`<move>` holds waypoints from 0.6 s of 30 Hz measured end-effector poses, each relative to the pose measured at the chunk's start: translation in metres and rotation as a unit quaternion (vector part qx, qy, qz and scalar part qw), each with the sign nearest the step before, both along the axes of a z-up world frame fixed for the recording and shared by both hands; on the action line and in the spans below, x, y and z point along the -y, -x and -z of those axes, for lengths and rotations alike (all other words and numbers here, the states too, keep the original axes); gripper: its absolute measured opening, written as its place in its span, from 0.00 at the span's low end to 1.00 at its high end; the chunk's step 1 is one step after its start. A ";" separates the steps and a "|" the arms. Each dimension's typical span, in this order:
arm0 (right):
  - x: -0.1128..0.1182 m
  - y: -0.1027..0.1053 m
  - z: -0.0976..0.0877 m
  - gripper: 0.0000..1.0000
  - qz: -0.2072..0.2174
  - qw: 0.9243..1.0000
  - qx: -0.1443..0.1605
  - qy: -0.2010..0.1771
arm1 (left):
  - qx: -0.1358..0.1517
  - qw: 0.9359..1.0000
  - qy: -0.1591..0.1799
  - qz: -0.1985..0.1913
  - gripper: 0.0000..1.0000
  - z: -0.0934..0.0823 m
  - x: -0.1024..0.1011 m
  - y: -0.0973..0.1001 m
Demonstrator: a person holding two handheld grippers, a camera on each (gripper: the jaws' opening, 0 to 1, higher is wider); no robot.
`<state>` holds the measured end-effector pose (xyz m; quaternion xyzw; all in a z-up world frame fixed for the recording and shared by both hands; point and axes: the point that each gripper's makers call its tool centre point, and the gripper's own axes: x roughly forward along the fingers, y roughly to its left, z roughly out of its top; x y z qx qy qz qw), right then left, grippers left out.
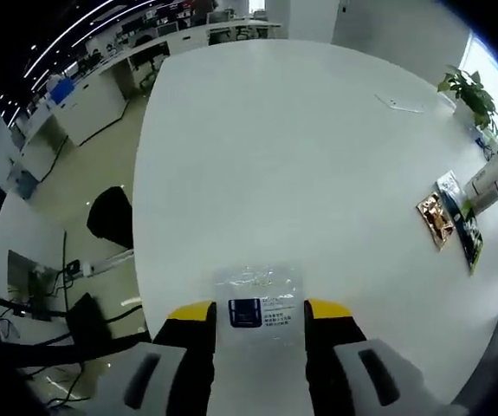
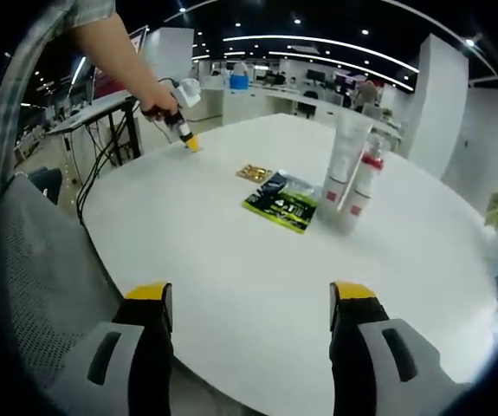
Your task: Arrange the skincare products in the storage area until every visible bottle or jar stands upright without overlapping.
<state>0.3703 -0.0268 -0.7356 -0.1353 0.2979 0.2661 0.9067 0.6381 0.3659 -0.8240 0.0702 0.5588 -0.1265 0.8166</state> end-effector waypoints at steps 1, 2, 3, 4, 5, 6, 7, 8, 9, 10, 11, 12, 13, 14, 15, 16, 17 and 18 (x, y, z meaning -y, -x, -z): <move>0.000 0.000 -0.001 0.71 0.000 1.000 0.002 -0.001 | 0.001 1.000 -0.001 0.006 0.41 -0.002 0.004 0.002; 0.000 0.000 -0.001 0.71 0.000 1.000 0.003 -0.002 | 0.002 1.000 -0.001 0.009 0.41 -0.004 0.006 0.002; 0.000 -0.001 -0.002 0.71 0.000 1.000 0.004 -0.003 | 0.007 1.000 0.000 0.012 0.41 -0.007 0.010 0.003; 0.000 -0.001 -0.002 0.71 0.000 1.000 0.004 -0.003 | 0.011 1.000 0.003 0.014 0.41 -0.010 0.013 0.003; 0.000 -0.001 -0.002 0.71 0.000 1.000 0.005 -0.004 | 0.013 1.000 0.006 0.016 0.41 -0.013 0.016 0.004; 0.000 -0.001 -0.003 0.71 0.000 1.000 0.006 -0.005 | 0.016 1.000 0.008 0.018 0.41 -0.018 0.025 0.008; -0.001 -0.001 -0.004 0.71 0.000 1.000 0.007 -0.007 | 0.018 1.000 0.008 0.020 0.41 -0.021 0.031 0.010; -0.001 -0.001 -0.004 0.71 0.000 1.000 0.007 -0.009 | 0.023 0.999 0.022 0.018 0.41 -0.026 0.042 0.013; -0.001 -0.001 -0.005 0.71 -0.001 1.000 0.007 -0.010 | 0.029 0.999 0.039 0.018 0.41 -0.030 0.051 0.014; -0.002 -0.001 -0.005 0.71 -0.001 1.000 0.008 -0.010 | 0.039 0.998 0.046 0.020 0.41 -0.037 0.059 0.016; -0.002 -0.001 -0.005 0.71 -0.002 1.000 0.009 -0.011 | 0.046 0.998 0.050 0.020 0.41 -0.042 0.063 0.017; -0.003 0.000 -0.007 0.71 -0.004 1.000 0.011 -0.013 | 0.054 0.996 0.060 0.026 0.41 -0.048 0.073 0.021; -0.003 0.000 -0.008 0.71 -0.004 1.000 0.012 -0.014 | 0.057 0.996 0.066 0.026 0.41 -0.050 0.077 0.023; -0.003 -0.001 -0.008 0.71 -0.004 1.000 0.014 -0.016 | 0.059 0.995 0.070 0.029 0.41 -0.054 0.082 0.027; -0.003 -0.001 -0.009 0.71 -0.004 1.000 0.015 -0.019 | 0.063 0.994 0.077 0.033 0.41 -0.056 0.089 0.032; -0.003 -0.001 -0.010 0.71 -0.003 1.000 0.016 -0.021 | 0.067 0.993 0.087 0.032 0.41 -0.059 0.096 0.037; -0.003 -0.001 -0.011 0.71 -0.003 1.000 0.017 -0.023 | 0.067 0.992 0.102 0.033 0.41 -0.061 0.106 0.044; -0.004 -0.001 -0.012 0.71 -0.003 1.000 0.019 -0.025 | 0.068 0.991 0.111 0.034 0.41 -0.064 0.114 0.051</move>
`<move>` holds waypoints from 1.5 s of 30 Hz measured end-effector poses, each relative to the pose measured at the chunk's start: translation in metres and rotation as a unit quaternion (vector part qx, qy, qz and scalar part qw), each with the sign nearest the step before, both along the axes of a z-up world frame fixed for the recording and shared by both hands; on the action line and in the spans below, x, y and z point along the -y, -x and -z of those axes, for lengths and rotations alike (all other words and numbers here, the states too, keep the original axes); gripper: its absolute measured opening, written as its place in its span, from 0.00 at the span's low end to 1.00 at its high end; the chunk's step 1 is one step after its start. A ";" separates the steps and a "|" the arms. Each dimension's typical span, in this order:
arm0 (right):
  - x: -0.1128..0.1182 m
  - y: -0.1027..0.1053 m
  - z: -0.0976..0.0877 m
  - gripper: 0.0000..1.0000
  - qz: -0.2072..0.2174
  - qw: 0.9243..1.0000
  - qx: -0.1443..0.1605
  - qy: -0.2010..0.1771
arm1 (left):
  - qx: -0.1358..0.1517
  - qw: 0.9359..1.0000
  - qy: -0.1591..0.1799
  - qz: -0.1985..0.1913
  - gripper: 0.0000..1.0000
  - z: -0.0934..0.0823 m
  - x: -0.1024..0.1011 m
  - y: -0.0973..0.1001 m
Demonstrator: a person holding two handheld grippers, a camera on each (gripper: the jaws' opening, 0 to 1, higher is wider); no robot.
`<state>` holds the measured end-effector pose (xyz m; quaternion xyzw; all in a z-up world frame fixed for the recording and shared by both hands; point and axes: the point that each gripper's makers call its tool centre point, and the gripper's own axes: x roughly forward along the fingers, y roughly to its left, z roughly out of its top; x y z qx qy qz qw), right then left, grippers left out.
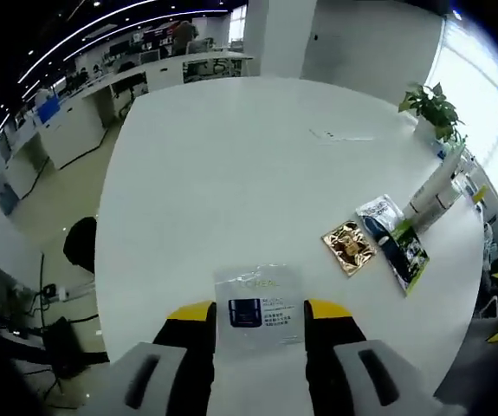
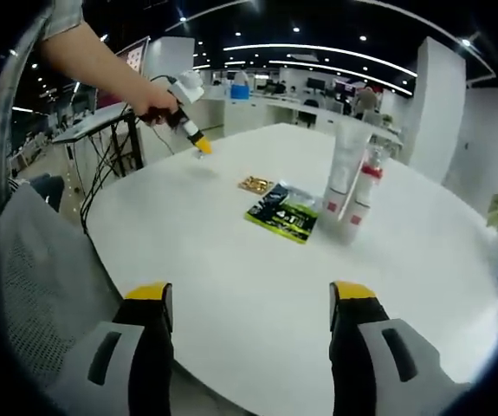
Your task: Arrange the skincare products in the storage area until every visible bottle or jar stands upright without overlapping.
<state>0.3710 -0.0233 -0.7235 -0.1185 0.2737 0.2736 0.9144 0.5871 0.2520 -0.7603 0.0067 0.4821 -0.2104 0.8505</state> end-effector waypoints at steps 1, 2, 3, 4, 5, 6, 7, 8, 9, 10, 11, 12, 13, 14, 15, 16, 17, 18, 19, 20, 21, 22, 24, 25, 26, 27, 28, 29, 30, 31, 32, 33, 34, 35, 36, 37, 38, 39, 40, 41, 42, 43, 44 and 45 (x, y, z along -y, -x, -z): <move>-0.001 0.000 -0.001 0.71 -0.001 1.000 0.002 0.000 | 0.006 1.000 0.005 0.006 0.41 -0.003 0.009 0.008; -0.001 0.001 -0.001 0.71 -0.003 1.000 0.004 0.000 | 0.008 1.000 0.008 0.011 0.41 -0.004 0.016 0.015; -0.002 0.001 -0.002 0.71 -0.005 1.000 0.007 0.002 | 0.009 1.000 0.011 0.022 0.41 -0.005 0.024 0.024; -0.002 0.001 -0.003 0.71 -0.005 1.000 0.010 0.003 | 0.010 1.000 0.013 0.025 0.41 -0.006 0.029 0.031; -0.002 0.001 -0.004 0.71 -0.006 1.000 0.012 0.002 | 0.012 0.999 0.019 0.032 0.41 -0.008 0.037 0.040; -0.002 0.001 -0.004 0.71 -0.007 1.000 0.014 0.003 | 0.013 0.999 0.026 0.035 0.41 -0.009 0.044 0.048; -0.002 0.001 -0.005 0.71 -0.007 1.000 0.015 0.003 | 0.013 0.999 0.031 0.039 0.41 -0.010 0.050 0.056; -0.002 0.000 -0.006 0.71 -0.007 1.000 0.018 0.003 | 0.015 0.998 0.039 0.047 0.41 -0.011 0.060 0.069; -0.002 0.000 -0.007 0.71 -0.007 1.000 0.020 0.003 | 0.016 0.997 0.042 0.055 0.41 -0.011 0.066 0.078; -0.002 0.000 -0.008 0.71 -0.006 1.000 0.023 0.002 | 0.012 0.996 0.040 0.076 0.41 -0.010 0.073 0.093; -0.001 -0.001 -0.009 0.71 -0.005 1.000 0.026 0.002 | 0.014 0.996 0.037 0.077 0.41 -0.009 0.075 0.100; 0.000 -0.002 -0.011 0.71 -0.003 0.999 0.032 0.003 | 0.014 0.996 0.040 0.076 0.41 -0.009 0.078 0.108; 0.001 -0.003 -0.013 0.70 0.000 0.999 0.035 0.002 | 0.014 0.996 0.047 0.077 0.41 -0.009 0.082 0.115; 0.001 -0.003 -0.014 0.70 0.002 0.999 0.036 -0.001 | 0.015 0.996 0.061 0.071 0.41 -0.011 0.088 0.125; 0.001 -0.003 -0.014 0.70 0.003 0.999 0.037 -0.002 | 0.015 0.995 0.072 0.066 0.41 -0.011 0.093 0.131; 0.001 -0.003 -0.015 0.70 0.003 0.999 0.039 0.000 | 0.015 0.995 0.073 0.073 0.41 -0.012 0.097 0.140; 0.001 -0.003 -0.015 0.70 0.001 0.999 0.041 0.000 | 0.015 0.995 0.074 0.073 0.41 -0.012 0.099 0.146; 0.000 -0.002 -0.016 0.70 -0.001 0.999 0.042 -0.001 | 0.017 0.994 0.078 0.073 0.41 -0.012 0.102 0.151; -0.001 -0.002 -0.016 0.70 -0.003 0.999 0.043 -0.002 | 0.017 0.993 0.085 0.075 0.41 -0.014 0.105 0.155; -0.003 -0.001 -0.017 0.70 -0.006 0.999 0.045 -0.003 | 0.020 0.993 0.093 0.072 0.41 -0.016 0.109 0.161; -0.003 -0.001 -0.018 0.70 -0.008 0.999 0.046 -0.004 | 0.023 0.992 0.098 0.070 0.41 -0.018 0.111 0.165; -0.004 0.000 -0.020 0.69 -0.009 0.999 0.051 -0.006 | 0.026 0.992 0.103 0.069 0.41 -0.019 0.114 0.169; -0.004 -0.001 -0.023 0.67 -0.008 0.999 0.052 -0.014 | 0.031 0.991 0.112 0.064 0.41 -0.022 0.121 0.179; -0.004 -0.002 -0.024 0.66 -0.007 0.999 0.050 -0.019 | 0.033 0.991 0.116 0.064 0.41 -0.024 0.123 0.183; -0.004 -0.002 -0.025 0.66 0.000 0.999 0.039 -0.032 | 0.038 0.990 0.120 0.066 0.41 -0.025 0.127 0.189; -0.004 -0.003 -0.027 0.65 0.000 0.999 0.036 -0.040 | 0.039 0.989 0.121 0.069 0.41 -0.026 0.130 0.194; -0.009 -0.002 -0.030 0.63 -0.003 0.998 0.024 -0.061 | 0.041 0.989 0.122 0.071 0.41 -0.026 0.132 0.200; -0.011 -0.002 -0.032 0.62 -0.003 0.997 0.016 -0.069 | 0.043 0.989 0.124 0.071 0.41 -0.027 0.134 0.204; -0.012 -0.003 -0.036 0.61 0.000 0.997 0.014 -0.076 | 0.043 0.988 0.127 0.070 0.41 -0.027 0.134 0.207; -0.019 -0.007 -0.044 0.59 0.000 0.995 0.009 -0.102 | 0.045 0.988 0.131 0.066 0.41 -0.028 0.136 0.213; -0.031 -0.008 -0.052 0.58 0.000 0.989 -0.013 -0.147 | 0.048 0.988 0.133 0.065 0.41 -0.029 0.137 0.216; -0.038 -0.010 -0.057 0.57 0.003 0.983 -0.023 -0.181 | 0.051 0.988 0.134 0.064 0.41 -0.029 0.138 0.221; -0.045 -0.012 -0.061 0.54 0.006 0.976 -0.035 -0.217 | 0.053 0.987 0.135 0.064 0.41 -0.029 0.139 0.224; -0.057 -0.009 -0.060 0.50 0.007 0.961 -0.074 -0.265 | 0.057 0.987 0.137 0.064 0.41 -0.029 0.140 0.228; -0.063 -0.008 -0.059 0.44 0.012 0.949 -0.100 -0.297 | 0.061 0.987 0.137 0.065 0.41 -0.030 0.141 0.231; -0.069 -0.006 -0.054 0.40 0.020 0.933 -0.129 -0.334 | 0.066 0.986 0.137 0.067 0.41 -0.031 0.142 0.233; -0.073 -0.004 -0.050 0.36 0.020 0.924 -0.147 -0.353 | 0.075 0.986 0.132 0.075 0.41 -0.032 0.142 0.236; -0.075 0.001 -0.043 0.32 0.023 0.916 -0.170 -0.362 | 0.081 0.985 0.128 0.079 0.41 -0.032 0.142 0.238; -0.076 0.008 -0.035 0.30 0.027 0.906 -0.193 -0.375 | 0.085 0.985 0.125 0.079 0.41 -0.033 0.142 0.240; -0.077 0.013 -0.031 0.28 0.026 0.900 -0.207 -0.383 | 0.090 0.985 0.123 0.086 0.41 -0.033 0.142 0.243; -0.077 0.017 -0.026 0.25 0.031 0.895 -0.219 -0.388 | 0.096 0.984 0.121 0.093 0.41 -0.034 0.142 0.246; -0.077 0.021 -0.021 0.23 0.034 0.891 -0.233 -0.387 | 0.102 0.982 0.119 0.101 0.41 -0.034 0.143 0.248; -0.079 0.027 -0.018 0.21 0.025 0.889 -0.262 -0.375 | 0.106 0.981 0.118 0.109 0.41 -0.034 0.143 0.252; -0.079 0.020 -0.023 0.18 0.022 0.895 -0.238 -0.377 | 0.111 0.981 0.115 0.114 0.41 -0.034 0.142 0.254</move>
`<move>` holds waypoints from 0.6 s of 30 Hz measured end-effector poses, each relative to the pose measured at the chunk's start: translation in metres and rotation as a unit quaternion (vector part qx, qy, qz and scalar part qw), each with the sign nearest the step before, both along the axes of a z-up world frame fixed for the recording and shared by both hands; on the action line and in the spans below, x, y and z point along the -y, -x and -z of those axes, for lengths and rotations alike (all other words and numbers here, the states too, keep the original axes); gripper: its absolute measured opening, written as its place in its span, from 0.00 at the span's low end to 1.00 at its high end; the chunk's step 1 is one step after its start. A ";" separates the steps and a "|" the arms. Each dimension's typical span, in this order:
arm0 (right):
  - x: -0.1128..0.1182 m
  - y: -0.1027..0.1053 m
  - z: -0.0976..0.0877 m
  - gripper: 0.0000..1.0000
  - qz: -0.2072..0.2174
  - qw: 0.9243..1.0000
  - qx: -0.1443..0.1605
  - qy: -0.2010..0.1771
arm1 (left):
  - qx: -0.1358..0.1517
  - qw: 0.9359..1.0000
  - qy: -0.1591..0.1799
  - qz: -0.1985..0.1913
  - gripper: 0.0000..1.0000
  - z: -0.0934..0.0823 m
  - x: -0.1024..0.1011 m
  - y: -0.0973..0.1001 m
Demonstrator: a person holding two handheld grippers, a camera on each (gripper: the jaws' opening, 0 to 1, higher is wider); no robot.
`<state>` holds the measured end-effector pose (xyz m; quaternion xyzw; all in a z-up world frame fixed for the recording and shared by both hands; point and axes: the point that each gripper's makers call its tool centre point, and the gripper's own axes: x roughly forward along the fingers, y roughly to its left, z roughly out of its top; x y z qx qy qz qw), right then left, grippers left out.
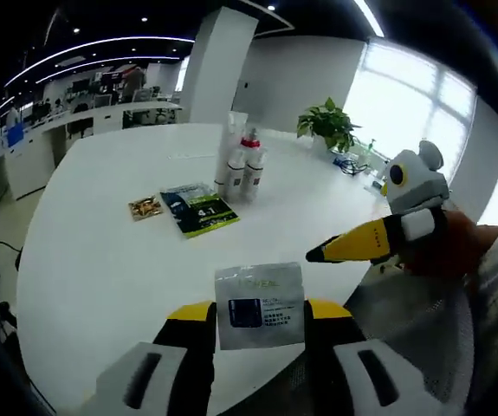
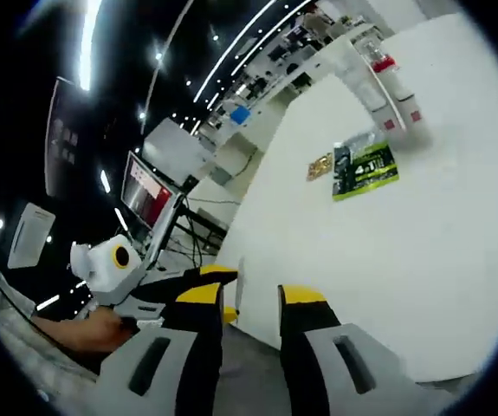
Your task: Arrange the skincare products in the storage area until every visible bottle or jar stands upright without overlapping.
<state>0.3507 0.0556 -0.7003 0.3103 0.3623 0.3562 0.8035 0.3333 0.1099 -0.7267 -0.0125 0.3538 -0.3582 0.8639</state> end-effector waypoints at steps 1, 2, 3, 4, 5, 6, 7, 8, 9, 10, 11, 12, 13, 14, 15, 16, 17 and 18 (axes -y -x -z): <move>-0.001 -0.006 -0.004 0.17 0.013 1.000 0.027 -0.004 | 0.002 1.000 -0.001 0.004 0.41 0.002 -0.001 0.004; -0.003 -0.002 -0.002 0.17 0.006 1.000 0.014 -0.006 | 0.003 1.000 -0.002 0.007 0.41 0.003 -0.001 0.006; -0.008 0.004 0.001 0.17 -0.007 1.000 -0.015 -0.020 | 0.005 1.000 -0.002 0.012 0.41 0.004 0.000 0.009; -0.010 0.005 0.003 0.17 -0.010 1.000 -0.020 -0.022 | 0.006 1.000 -0.001 0.013 0.41 0.005 0.000 0.011; -0.011 0.005 0.004 0.17 -0.012 0.999 -0.019 -0.022 | 0.007 1.000 -0.001 0.017 0.41 0.005 0.001 0.014; -0.012 0.007 0.003 0.16 -0.015 0.999 -0.019 -0.024 | 0.009 1.000 -0.005 0.025 0.41 0.006 0.002 0.016; -0.014 0.009 0.003 0.16 -0.020 0.999 -0.023 -0.029 | 0.023 0.999 -0.015 0.042 0.41 0.005 0.005 0.016; -0.016 0.011 0.003 0.16 -0.024 0.999 -0.029 -0.031 | 0.029 0.998 -0.014 0.048 0.41 0.004 0.007 0.017; -0.018 0.014 0.004 0.16 -0.031 0.999 -0.032 -0.031 | 0.032 0.998 -0.013 0.054 0.41 0.003 0.009 0.018; -0.019 0.014 0.005 0.16 -0.035 0.998 -0.032 -0.028 | 0.030 0.998 -0.009 0.060 0.41 0.003 0.012 0.021; -0.021 0.016 0.007 0.16 -0.038 0.998 -0.032 -0.026 | 0.032 0.997 -0.011 0.064 0.41 0.003 0.013 0.022; -0.022 0.017 0.008 0.16 -0.044 0.998 -0.034 -0.024 | 0.040 0.996 -0.021 0.080 0.41 0.004 0.015 0.026; -0.025 0.021 0.011 0.16 -0.053 0.998 -0.040 -0.022 | 0.045 0.994 -0.028 0.092 0.41 0.004 0.017 0.028; -0.026 0.023 0.013 0.16 -0.060 0.997 -0.046 -0.022 | 0.050 0.993 -0.032 0.100 0.41 0.005 0.018 0.030; -0.028 0.026 0.015 0.16 -0.067 0.996 -0.052 -0.021 | 0.055 0.992 -0.036 0.107 0.41 0.005 0.020 0.032; -0.030 0.029 0.018 0.15 -0.074 0.995 -0.058 -0.016 | 0.057 0.991 -0.040 0.115 0.41 0.005 0.023 0.034; -0.031 0.031 0.020 0.15 -0.078 0.995 -0.060 -0.011 | 0.058 0.991 -0.042 0.117 0.41 0.006 0.024 0.035; -0.031 0.032 0.022 0.14 -0.083 0.995 -0.062 -0.006 | 0.061 0.990 -0.046 0.122 0.41 0.006 0.025 0.036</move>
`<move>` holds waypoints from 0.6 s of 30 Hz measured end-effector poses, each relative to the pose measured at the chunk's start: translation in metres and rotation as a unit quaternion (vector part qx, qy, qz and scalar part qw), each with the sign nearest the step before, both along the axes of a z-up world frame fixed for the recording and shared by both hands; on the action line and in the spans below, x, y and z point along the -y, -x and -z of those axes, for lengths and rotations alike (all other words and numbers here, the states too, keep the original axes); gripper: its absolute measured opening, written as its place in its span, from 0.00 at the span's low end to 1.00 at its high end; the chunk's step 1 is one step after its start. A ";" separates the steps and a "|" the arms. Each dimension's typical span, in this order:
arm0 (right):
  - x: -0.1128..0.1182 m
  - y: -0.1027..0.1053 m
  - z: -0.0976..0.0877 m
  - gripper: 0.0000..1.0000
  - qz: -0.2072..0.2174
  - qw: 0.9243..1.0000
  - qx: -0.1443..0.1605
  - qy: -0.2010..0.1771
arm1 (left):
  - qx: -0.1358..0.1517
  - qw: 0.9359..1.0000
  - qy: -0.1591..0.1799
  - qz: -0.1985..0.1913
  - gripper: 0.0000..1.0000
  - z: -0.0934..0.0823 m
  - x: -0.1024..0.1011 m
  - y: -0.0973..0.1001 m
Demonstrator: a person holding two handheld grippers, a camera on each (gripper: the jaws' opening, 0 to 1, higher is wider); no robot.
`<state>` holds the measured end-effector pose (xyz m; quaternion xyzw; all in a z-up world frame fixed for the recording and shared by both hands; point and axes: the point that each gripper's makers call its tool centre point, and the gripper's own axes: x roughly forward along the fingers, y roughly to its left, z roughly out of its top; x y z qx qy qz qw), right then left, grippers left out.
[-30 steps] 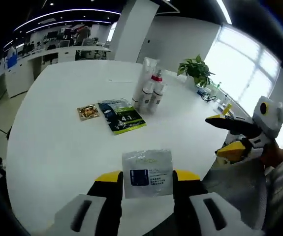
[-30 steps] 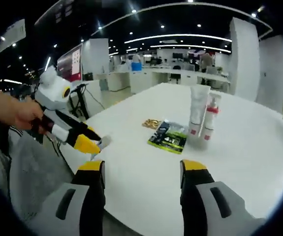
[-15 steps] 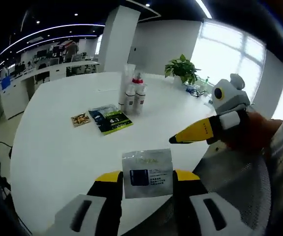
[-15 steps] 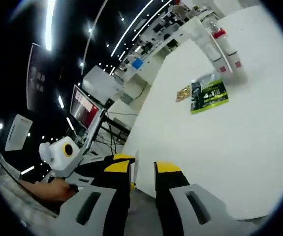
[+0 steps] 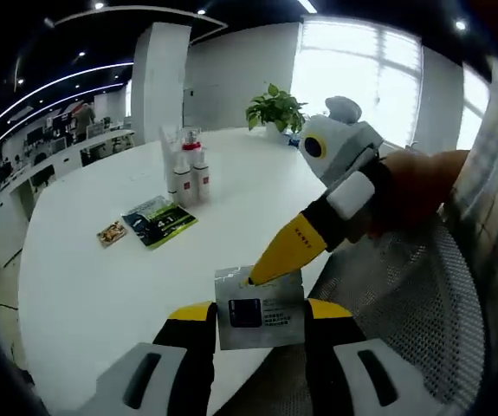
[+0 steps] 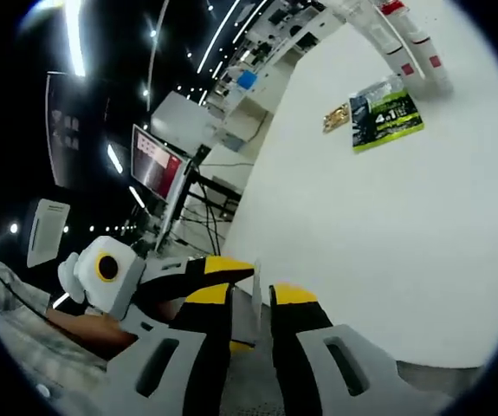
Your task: Arrange the skincare products in the storage area until every visible bottle or jar stands upright without overlapping.
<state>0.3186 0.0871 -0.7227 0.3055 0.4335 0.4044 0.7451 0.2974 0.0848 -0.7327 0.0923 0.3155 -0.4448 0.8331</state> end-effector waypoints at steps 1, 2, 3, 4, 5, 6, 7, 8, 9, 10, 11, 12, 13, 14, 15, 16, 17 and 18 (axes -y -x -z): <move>0.000 0.001 0.001 0.13 -0.004 1.000 -0.003 0.002 | 0.002 1.000 -0.003 0.002 0.41 0.001 0.000 0.000; 0.000 0.003 0.003 0.11 -0.007 1.000 -0.007 0.004 | 0.004 1.000 -0.006 0.003 0.41 0.001 -0.001 -0.001; 0.000 0.003 0.005 0.10 -0.008 1.000 -0.009 0.007 | 0.006 1.000 -0.007 0.003 0.41 0.001 -0.002 -0.001; 0.002 0.003 0.008 0.09 -0.009 1.000 -0.011 0.013 | 0.008 1.000 -0.008 0.001 0.41 0.000 -0.002 -0.002; 0.003 0.003 0.009 0.08 -0.010 1.000 -0.013 0.015 | 0.009 1.000 -0.007 -0.002 0.41 0.000 -0.003 -0.004; 0.003 0.004 0.010 0.07 -0.012 1.000 -0.016 0.016 | 0.010 1.000 -0.007 -0.003 0.41 -0.001 -0.004 -0.004; 0.002 0.004 0.010 0.07 -0.012 1.000 -0.019 0.013 | 0.009 1.000 -0.009 -0.005 0.41 0.000 -0.005 -0.005; 0.002 0.004 0.010 0.06 -0.012 1.000 -0.021 0.011 | 0.011 1.000 -0.012 -0.005 0.41 0.000 -0.005 -0.005; 0.001 0.004 0.010 0.05 -0.013 1.000 -0.022 0.010 | 0.017 1.000 -0.018 -0.004 0.41 0.001 -0.006 -0.006; 0.001 0.005 0.010 0.04 -0.015 1.000 -0.023 0.010 | 0.023 0.999 -0.024 -0.001 0.41 0.001 -0.006 -0.006; 0.001 0.006 0.010 0.03 -0.019 1.000 -0.023 0.010 | 0.023 0.999 -0.025 0.001 0.41 0.002 -0.005 -0.004; 0.000 0.007 0.010 0.02 -0.021 0.999 -0.023 0.011 | 0.023 0.999 -0.029 0.004 0.40 0.002 -0.005 -0.004; 0.001 0.007 0.012 0.02 -0.023 0.999 -0.021 0.017 | 0.028 0.999 -0.028 0.010 0.40 0.002 -0.003 -0.003; 0.002 0.008 0.012 0.01 -0.026 0.999 -0.016 0.021 | 0.030 0.999 -0.034 0.012 0.40 0.003 -0.003 -0.003; 0.002 0.008 0.012 0.01 -0.029 0.999 -0.014 0.020 | 0.031 0.999 -0.036 0.013 0.40 0.003 -0.004 -0.003; 0.001 0.009 0.012 0.01 -0.031 0.999 -0.013 0.020 | 0.031 0.999 -0.037 0.014 0.40 0.003 -0.004 -0.003; 0.002 0.009 0.011 0.01 -0.036 0.999 -0.007 0.024 | 0.030 0.999 -0.035 0.014 0.40 0.003 -0.004 -0.003; 0.002 0.009 0.011 0.01 -0.039 0.999 -0.001 0.026 | 0.029 0.999 -0.034 0.014 0.40 0.003 -0.003 -0.003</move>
